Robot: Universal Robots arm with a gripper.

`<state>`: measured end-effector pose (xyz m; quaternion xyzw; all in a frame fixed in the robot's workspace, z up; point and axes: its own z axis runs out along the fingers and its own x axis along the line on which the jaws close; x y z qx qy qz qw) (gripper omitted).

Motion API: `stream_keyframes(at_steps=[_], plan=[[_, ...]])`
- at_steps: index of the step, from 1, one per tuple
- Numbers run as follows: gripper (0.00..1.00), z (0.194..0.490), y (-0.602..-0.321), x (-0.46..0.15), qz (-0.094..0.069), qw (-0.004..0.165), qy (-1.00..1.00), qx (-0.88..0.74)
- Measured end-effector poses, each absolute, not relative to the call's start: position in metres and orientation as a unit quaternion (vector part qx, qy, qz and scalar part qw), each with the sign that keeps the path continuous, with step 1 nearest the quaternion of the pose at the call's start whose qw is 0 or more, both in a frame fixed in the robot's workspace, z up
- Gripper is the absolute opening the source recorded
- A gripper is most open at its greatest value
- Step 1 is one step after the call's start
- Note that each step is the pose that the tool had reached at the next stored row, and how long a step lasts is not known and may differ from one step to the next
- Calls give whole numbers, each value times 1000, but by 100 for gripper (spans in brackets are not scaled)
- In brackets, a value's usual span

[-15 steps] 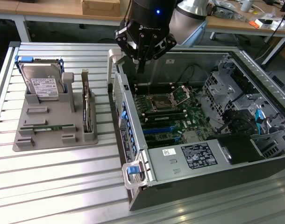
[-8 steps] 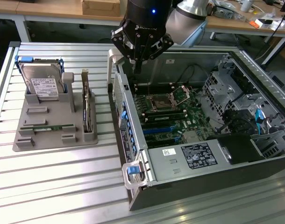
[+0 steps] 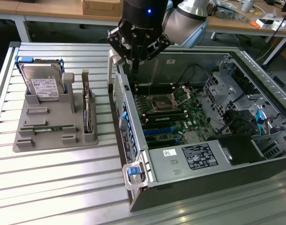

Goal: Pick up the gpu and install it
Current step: 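Reach for the gpu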

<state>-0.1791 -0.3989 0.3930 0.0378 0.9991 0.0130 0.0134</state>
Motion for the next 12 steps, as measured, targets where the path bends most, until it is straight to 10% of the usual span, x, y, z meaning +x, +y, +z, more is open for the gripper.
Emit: stream_keyframes(at_steps=[12], plan=[[13,393,-399,-188,13,13,999,38]])
